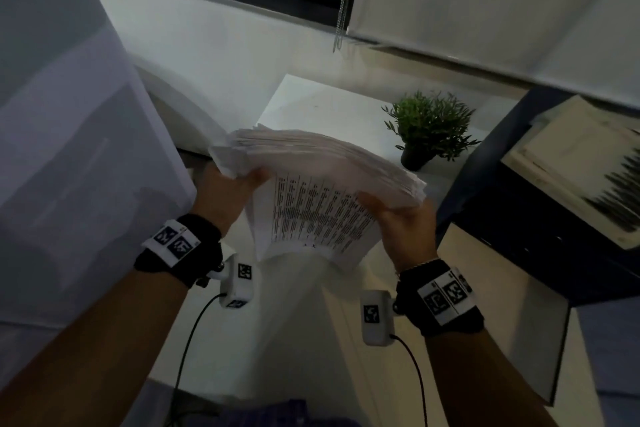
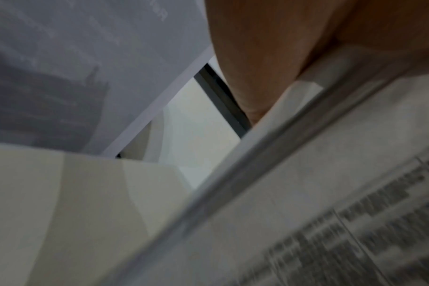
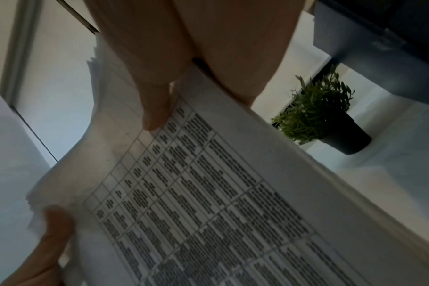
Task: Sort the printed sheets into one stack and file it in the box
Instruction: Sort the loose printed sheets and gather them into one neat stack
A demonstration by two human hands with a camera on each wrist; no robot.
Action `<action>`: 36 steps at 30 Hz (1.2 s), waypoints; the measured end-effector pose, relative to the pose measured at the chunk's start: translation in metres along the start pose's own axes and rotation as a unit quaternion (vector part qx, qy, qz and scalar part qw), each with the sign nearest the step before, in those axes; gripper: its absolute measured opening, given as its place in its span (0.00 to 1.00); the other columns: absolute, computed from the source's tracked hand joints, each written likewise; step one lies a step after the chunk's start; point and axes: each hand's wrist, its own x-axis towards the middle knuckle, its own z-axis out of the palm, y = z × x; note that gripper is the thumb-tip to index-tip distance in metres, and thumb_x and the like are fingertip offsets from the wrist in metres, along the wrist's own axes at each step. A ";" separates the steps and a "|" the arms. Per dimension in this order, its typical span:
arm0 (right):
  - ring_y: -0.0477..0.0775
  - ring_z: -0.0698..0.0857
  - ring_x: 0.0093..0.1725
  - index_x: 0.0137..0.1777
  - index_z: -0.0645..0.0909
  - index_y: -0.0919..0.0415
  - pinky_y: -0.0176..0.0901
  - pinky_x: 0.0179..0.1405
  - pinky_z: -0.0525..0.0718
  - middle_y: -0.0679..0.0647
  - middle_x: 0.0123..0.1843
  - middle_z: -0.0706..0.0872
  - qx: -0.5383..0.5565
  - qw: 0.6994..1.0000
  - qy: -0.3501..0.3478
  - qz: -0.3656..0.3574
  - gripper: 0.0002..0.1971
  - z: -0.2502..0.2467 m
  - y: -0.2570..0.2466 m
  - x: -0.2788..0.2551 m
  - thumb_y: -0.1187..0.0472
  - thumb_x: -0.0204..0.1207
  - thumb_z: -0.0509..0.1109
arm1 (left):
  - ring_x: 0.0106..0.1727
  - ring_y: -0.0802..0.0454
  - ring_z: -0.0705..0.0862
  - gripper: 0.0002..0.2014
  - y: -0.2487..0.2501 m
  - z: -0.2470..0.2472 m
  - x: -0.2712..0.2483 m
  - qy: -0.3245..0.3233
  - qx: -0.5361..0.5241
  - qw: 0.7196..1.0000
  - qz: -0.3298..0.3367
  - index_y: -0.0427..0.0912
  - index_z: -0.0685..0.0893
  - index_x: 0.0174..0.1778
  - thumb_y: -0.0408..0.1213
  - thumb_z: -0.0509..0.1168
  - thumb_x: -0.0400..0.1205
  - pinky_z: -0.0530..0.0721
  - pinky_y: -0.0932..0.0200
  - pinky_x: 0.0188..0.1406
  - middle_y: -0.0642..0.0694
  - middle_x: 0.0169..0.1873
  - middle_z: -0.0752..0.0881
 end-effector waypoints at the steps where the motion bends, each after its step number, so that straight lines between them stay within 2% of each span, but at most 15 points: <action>1: 0.46 0.92 0.54 0.58 0.88 0.62 0.38 0.52 0.88 0.45 0.50 0.94 -0.002 1.000 -0.003 -0.001 0.17 -0.003 0.000 0.001 0.72 0.70 0.80 | 0.51 0.60 0.87 0.16 0.004 -0.002 0.002 -0.021 -0.002 1.000 0.000 0.53 0.82 0.52 0.42 0.74 0.70 0.83 0.67 0.51 0.59 0.48 0.89; 3: 0.53 0.91 0.57 0.60 0.87 0.65 0.48 0.56 0.89 0.53 0.55 0.93 -0.008 1.000 -0.011 0.005 0.20 -0.007 0.001 0.003 0.68 0.67 0.83 | 0.46 0.70 0.86 0.12 0.008 -0.004 0.005 -0.078 -0.013 0.997 0.012 0.47 0.83 0.53 0.42 0.71 0.74 0.82 0.73 0.46 0.66 0.41 0.90; 6: 0.56 0.91 0.57 0.60 0.87 0.68 0.50 0.56 0.89 0.58 0.56 0.92 -0.009 1.000 -0.018 0.005 0.25 -0.007 0.001 0.004 0.64 0.62 0.86 | 0.39 0.72 0.84 0.07 0.009 -0.004 0.005 -0.107 -0.019 0.994 0.022 0.54 0.85 0.46 0.42 0.61 0.83 0.79 0.78 0.41 0.68 0.36 0.89; 8: 0.57 0.92 0.55 0.58 0.88 0.69 0.49 0.54 0.90 0.59 0.54 0.92 0.004 1.000 -0.017 0.007 0.22 -0.007 0.001 0.005 0.66 0.63 0.85 | 0.37 0.69 0.83 0.11 0.010 -0.002 0.005 -0.098 -0.008 0.995 0.007 0.57 0.81 0.43 0.49 0.54 0.86 0.78 0.76 0.41 0.66 0.33 0.87; 10: 0.57 0.92 0.52 0.55 0.89 0.69 0.46 0.51 0.90 0.58 0.51 0.93 0.015 1.000 -0.013 0.013 0.17 -0.007 0.000 0.005 0.70 0.65 0.83 | 0.40 0.62 0.80 0.14 0.009 -0.003 0.006 -0.079 -0.032 0.995 0.045 0.52 0.79 0.45 0.49 0.51 0.86 0.78 0.67 0.42 0.59 0.37 0.83; 13: 0.56 0.93 0.49 0.51 0.90 0.67 0.44 0.50 0.89 0.56 0.48 0.94 0.027 0.999 -0.006 0.023 0.13 -0.006 0.000 0.005 0.74 0.67 0.81 | 0.41 0.62 0.80 0.06 0.009 -0.006 -0.001 -0.003 -0.003 0.996 0.091 0.53 0.77 0.49 0.43 0.54 0.86 0.79 0.66 0.41 0.55 0.42 0.81; 17: 0.55 0.93 0.49 0.50 0.90 0.63 0.42 0.49 0.89 0.54 0.47 0.94 0.038 0.999 -0.001 0.024 0.12 -0.005 -0.002 0.004 0.75 0.68 0.80 | 0.42 0.54 0.82 0.06 0.004 -0.009 -0.012 0.037 0.022 0.994 0.101 0.64 0.78 0.43 0.45 0.62 0.83 0.81 0.47 0.42 0.49 0.40 0.85; 20: 0.53 0.93 0.48 0.47 0.92 0.57 0.42 0.49 0.89 0.52 0.46 0.95 0.038 0.999 -0.015 0.018 0.14 -0.005 -0.005 0.005 0.76 0.68 0.80 | 0.43 0.62 0.86 0.13 0.009 -0.011 -0.007 0.038 -0.019 0.994 0.097 0.57 0.81 0.35 0.33 0.68 0.81 0.86 0.59 0.47 0.60 0.39 0.90; 22: 0.50 0.93 0.46 0.41 0.93 0.50 0.41 0.48 0.89 0.49 0.43 0.94 0.033 0.999 -0.020 0.019 0.16 -0.005 -0.008 0.006 0.75 0.68 0.80 | 0.45 0.60 0.88 0.17 0.013 -0.012 -0.003 0.021 -0.062 0.994 0.093 0.53 0.82 0.30 0.26 0.71 0.78 0.87 0.58 0.52 0.59 0.40 0.91; 25: 0.47 0.93 0.44 0.39 0.94 0.47 0.40 0.47 0.89 0.47 0.41 0.94 0.028 0.999 -0.021 0.012 0.17 -0.005 -0.012 0.006 0.74 0.68 0.80 | 0.45 0.56 0.87 0.12 0.018 -0.010 0.005 -0.012 -0.090 0.993 0.079 0.53 0.81 0.24 0.35 0.78 0.66 0.86 0.55 0.53 0.57 0.39 0.91; 27: 0.48 0.93 0.44 0.45 0.93 0.55 0.39 0.46 0.88 0.47 0.42 0.94 0.038 0.999 -0.010 0.006 0.13 -0.003 -0.014 0.005 0.74 0.68 0.80 | 0.45 0.57 0.86 0.12 0.018 -0.007 0.008 -0.024 -0.102 0.991 0.080 0.53 0.79 0.23 0.37 0.77 0.63 0.84 0.57 0.50 0.58 0.39 0.90; 29: 0.47 0.92 0.44 0.50 0.89 0.67 0.38 0.45 0.88 0.47 0.41 0.93 0.053 0.998 0.030 0.001 0.11 -0.002 -0.016 0.006 0.72 0.67 0.80 | 0.48 0.53 0.86 0.12 0.019 -0.003 0.011 -0.030 -0.133 0.988 0.067 0.53 0.80 0.28 0.39 0.78 0.65 0.83 0.58 0.46 0.55 0.43 0.90; 31: 0.43 0.90 0.40 0.46 0.86 0.63 0.36 0.41 0.87 0.44 0.37 0.92 0.056 0.997 0.061 -0.002 0.09 -0.001 -0.017 0.010 0.72 0.68 0.80 | 0.54 0.44 0.86 0.11 0.016 -0.003 0.013 -0.075 -0.198 0.976 0.043 0.51 0.81 0.42 0.46 0.76 0.72 0.86 0.53 0.50 0.46 0.50 0.89; 33: 0.38 0.88 0.37 0.43 0.84 0.58 0.33 0.39 0.86 0.41 0.34 0.91 0.045 0.997 0.065 -0.005 0.11 0.002 -0.020 0.011 0.74 0.71 0.77 | 0.58 0.42 0.86 0.12 0.007 -0.008 0.013 -0.145 -0.258 0.955 0.004 0.45 0.77 0.58 0.40 0.68 0.80 0.87 0.51 0.55 0.41 0.55 0.89; 36: 0.33 0.86 0.43 0.46 0.82 0.58 0.29 0.43 0.84 0.37 0.40 0.90 0.019 0.997 0.055 -0.049 0.13 0.003 -0.026 0.010 0.77 0.73 0.75 | 0.55 0.53 0.88 0.29 -0.002 -0.012 0.007 -0.155 -0.126 0.980 -0.002 0.40 0.75 0.65 0.28 0.75 0.67 0.88 0.59 0.50 0.52 0.54 0.89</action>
